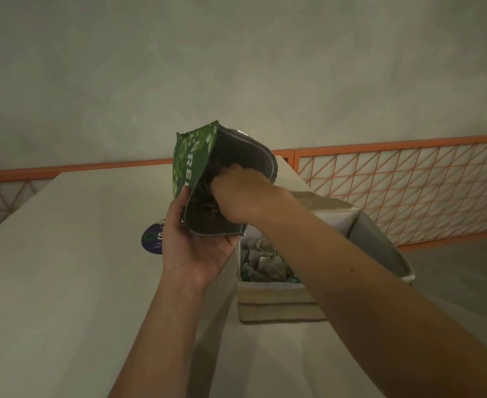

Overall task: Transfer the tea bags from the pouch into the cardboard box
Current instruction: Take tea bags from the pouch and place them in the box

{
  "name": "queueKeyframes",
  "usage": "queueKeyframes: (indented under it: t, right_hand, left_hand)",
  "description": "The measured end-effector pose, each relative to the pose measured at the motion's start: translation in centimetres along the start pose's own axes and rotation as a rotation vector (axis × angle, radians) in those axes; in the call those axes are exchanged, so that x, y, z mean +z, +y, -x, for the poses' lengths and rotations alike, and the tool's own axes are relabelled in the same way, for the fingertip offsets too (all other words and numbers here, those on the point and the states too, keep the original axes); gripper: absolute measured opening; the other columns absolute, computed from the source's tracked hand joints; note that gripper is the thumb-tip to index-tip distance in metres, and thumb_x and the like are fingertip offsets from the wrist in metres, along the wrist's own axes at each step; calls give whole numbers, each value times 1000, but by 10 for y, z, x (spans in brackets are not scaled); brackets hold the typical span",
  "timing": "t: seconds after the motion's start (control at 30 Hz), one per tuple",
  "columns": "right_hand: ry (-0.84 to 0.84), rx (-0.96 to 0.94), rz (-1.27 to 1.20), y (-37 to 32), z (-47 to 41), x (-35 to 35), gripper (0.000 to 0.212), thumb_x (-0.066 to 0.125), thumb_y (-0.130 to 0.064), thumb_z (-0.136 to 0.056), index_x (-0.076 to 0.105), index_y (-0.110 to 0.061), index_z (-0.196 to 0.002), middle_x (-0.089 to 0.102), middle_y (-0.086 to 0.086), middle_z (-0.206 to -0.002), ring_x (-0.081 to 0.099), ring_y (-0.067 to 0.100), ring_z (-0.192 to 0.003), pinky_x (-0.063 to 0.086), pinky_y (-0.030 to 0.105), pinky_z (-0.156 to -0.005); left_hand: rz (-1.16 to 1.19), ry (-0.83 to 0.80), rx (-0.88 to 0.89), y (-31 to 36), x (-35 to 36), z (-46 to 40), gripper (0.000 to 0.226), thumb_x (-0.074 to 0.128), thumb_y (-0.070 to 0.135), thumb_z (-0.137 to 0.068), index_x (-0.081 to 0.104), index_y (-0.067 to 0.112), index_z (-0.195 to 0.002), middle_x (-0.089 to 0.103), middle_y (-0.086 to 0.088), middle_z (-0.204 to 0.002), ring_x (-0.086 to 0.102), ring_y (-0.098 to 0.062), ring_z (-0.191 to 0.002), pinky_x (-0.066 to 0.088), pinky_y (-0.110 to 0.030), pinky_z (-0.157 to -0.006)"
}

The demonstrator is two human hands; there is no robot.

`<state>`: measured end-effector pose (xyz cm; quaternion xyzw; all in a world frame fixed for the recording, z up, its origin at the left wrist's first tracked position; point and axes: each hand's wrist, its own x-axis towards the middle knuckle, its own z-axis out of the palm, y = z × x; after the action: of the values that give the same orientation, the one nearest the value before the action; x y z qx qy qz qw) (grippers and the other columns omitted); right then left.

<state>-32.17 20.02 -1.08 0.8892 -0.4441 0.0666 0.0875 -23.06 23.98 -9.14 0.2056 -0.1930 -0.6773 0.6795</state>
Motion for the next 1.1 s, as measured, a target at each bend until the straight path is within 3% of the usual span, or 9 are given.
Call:
queueKeyframes:
  t: [0.13, 0.27, 0.43, 0.63, 0.73, 0.83, 0.93, 1.03, 1.1]
  right_hand:
    - [-4, 17, 105, -3, -10, 12, 30, 50, -19, -94, 57, -15, -123, 51, 10, -132, 45, 28, -119, 35, 39, -100]
    - [111, 0, 35, 0, -11, 18, 27, 52, -22, -95, 61, -14, -119, 54, 9, -128, 47, 27, -118, 40, 37, -92]
    - [236, -28, -381, 10, 11, 3, 4, 59, -20, -89, 57, -17, -92, 63, -1, -87, 63, 18, -82, 52, 28, -68]
    - [509, 44, -897, 34, 76, -13, 13, 68, -15, -88, 56, -17, -85, 66, -3, -80, 65, 9, -70, 56, 25, -62]
    - [565, 191, -933, 59, 102, -3, 17, 71, -19, -86, 55, -22, -94, 66, -6, -84, 63, 6, -70, 51, 16, -59]
    - [499, 314, -941, 84, 123, 15, 28, 71, -17, -86, 57, -25, -109, 66, -1, -84, 66, 17, -71, 56, 29, -62]
    - [435, 411, -872, 97, 140, 33, 23, 71, -19, -85, 63, -28, -105, 65, 6, -80, 65, 26, -71, 57, 37, -64]
    - [442, 515, -831, 105, 146, 44, 13, 72, -24, -85, 67, -28, -96, 65, 8, -77, 63, 27, -71, 52, 31, -59]
    - [412, 554, -801, 109, 145, 46, 17, 70, -28, -85, 67, -26, -102, 66, 2, -85, 64, 20, -76, 50, 22, -59]
  left_hand:
    - [-8, -3, 1, 0, 1, 1, 50, 45, 50, -99, 63, 18, -134, 66, -10, -135, 58, -27, -130, 42, -40, -110]
    - [-18, -10, -9, 1, 3, 2, 52, 44, 50, -99, 61, 19, -136, 66, -8, -135, 62, -24, -125, 51, -37, -98]
    - [2, -13, -28, 1, 1, 2, 48, 46, 50, -100, 65, 20, -131, 71, -7, -122, 71, -22, -100, 59, -30, -78]
    - [0, -83, -41, 1, -1, -1, 50, 43, 53, -100, 65, 18, -128, 69, -11, -123, 71, -27, -99, 59, -32, -71]
    - [14, -106, -49, 1, -2, -1, 48, 42, 52, -100, 69, 19, -123, 69, -12, -125, 71, -28, -101, 59, -32, -73]
    - [28, -95, -49, 0, -2, 0, 48, 45, 52, -99, 76, 18, -113, 69, -12, -126, 70, -29, -104, 59, -32, -75]
    - [25, -69, -40, -1, 0, 2, 49, 45, 52, -99, 80, 18, -106, 70, -12, -125, 70, -29, -104, 58, -31, -77]
    - [27, -56, -38, -2, 1, 3, 48, 47, 52, -98, 81, 19, -106, 69, -13, -127, 67, -29, -109, 56, -32, -83]
    - [26, -50, -39, -2, 2, 3, 48, 48, 52, -97, 81, 19, -105, 69, -13, -128, 66, -29, -111, 55, -33, -85]
